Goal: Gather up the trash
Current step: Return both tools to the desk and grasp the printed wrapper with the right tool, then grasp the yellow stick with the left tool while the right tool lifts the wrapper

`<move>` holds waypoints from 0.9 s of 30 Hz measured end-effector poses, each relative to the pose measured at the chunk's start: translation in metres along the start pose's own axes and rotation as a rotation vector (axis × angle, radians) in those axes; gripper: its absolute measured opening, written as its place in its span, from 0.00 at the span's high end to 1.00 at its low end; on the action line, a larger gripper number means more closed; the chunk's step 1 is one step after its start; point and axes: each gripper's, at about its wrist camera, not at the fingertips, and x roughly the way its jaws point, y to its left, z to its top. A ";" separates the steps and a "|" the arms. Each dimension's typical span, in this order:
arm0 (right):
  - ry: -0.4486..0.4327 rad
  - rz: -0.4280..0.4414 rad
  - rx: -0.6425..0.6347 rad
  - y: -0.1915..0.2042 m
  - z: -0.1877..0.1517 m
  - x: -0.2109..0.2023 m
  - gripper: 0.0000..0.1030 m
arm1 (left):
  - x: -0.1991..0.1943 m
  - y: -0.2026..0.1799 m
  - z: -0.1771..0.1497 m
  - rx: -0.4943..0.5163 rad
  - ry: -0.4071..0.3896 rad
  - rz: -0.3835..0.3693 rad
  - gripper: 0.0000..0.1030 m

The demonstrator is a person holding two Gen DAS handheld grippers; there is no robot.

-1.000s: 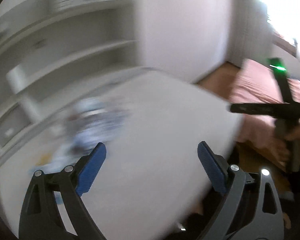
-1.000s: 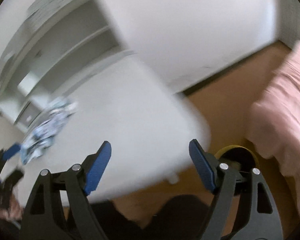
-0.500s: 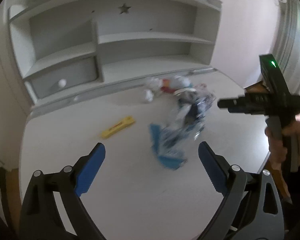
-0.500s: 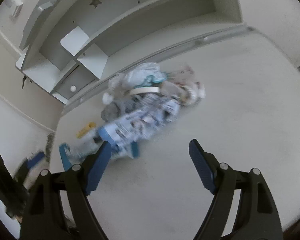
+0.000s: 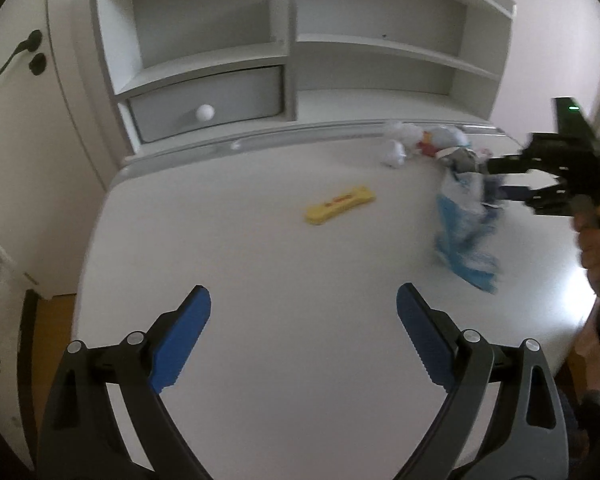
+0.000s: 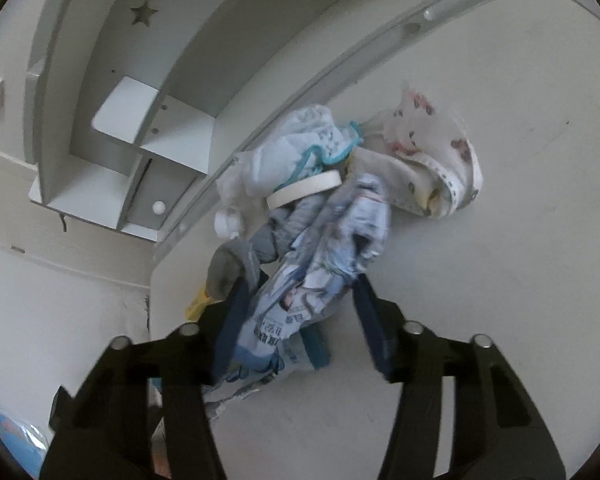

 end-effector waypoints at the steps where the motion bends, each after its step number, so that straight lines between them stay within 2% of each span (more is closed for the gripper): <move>1: -0.011 -0.001 -0.016 0.001 -0.001 -0.007 0.54 | 0.003 0.004 0.002 -0.003 -0.001 0.004 0.11; 2: -0.020 0.002 -0.030 0.003 -0.001 -0.012 0.76 | 0.007 0.005 0.006 -0.004 -0.001 0.005 0.11; 3: -0.025 0.001 -0.047 0.005 -0.002 -0.019 0.83 | 0.012 0.007 0.010 0.000 0.003 0.012 0.11; 7: -0.054 -0.035 -0.133 0.010 -0.005 -0.041 0.89 | 0.040 0.003 0.033 0.049 0.019 0.009 0.11; 10: -0.061 -0.071 -0.171 0.011 -0.008 -0.048 0.89 | 0.066 -0.006 0.047 0.113 0.056 0.032 0.11; 14: -0.080 -0.095 -0.194 0.015 -0.010 -0.056 0.89 | 0.086 -0.016 0.056 0.176 0.074 0.016 0.12; 15: -0.079 -0.108 -0.208 0.016 -0.011 -0.057 0.85 | 0.089 -0.017 0.059 0.184 0.076 0.003 0.12; 16: -0.075 -0.123 -0.216 0.018 -0.012 -0.057 0.70 | 0.091 -0.017 0.059 0.190 0.077 -0.011 0.12; 17: -0.082 -0.134 -0.214 0.018 -0.013 -0.059 0.29 | 0.093 -0.017 0.060 0.194 0.073 -0.015 0.12; 18: -0.107 -0.142 -0.211 0.018 -0.014 -0.063 0.11 | 0.096 -0.017 0.061 0.201 0.063 -0.014 0.14; 19: -0.140 -0.145 -0.219 0.018 -0.016 -0.067 0.06 | 0.100 -0.016 0.062 0.207 0.064 -0.014 0.16; 20: -0.149 -0.157 -0.234 0.021 -0.016 -0.068 0.06 | 0.104 -0.016 0.062 0.215 0.072 -0.016 0.22; 25: -0.082 -0.180 -0.259 0.026 -0.015 -0.051 0.06 | 0.111 -0.021 0.063 0.246 0.069 -0.044 0.36; 27: -0.056 -0.203 -0.271 0.028 -0.015 -0.040 0.07 | 0.112 -0.025 0.064 0.273 0.061 -0.053 0.50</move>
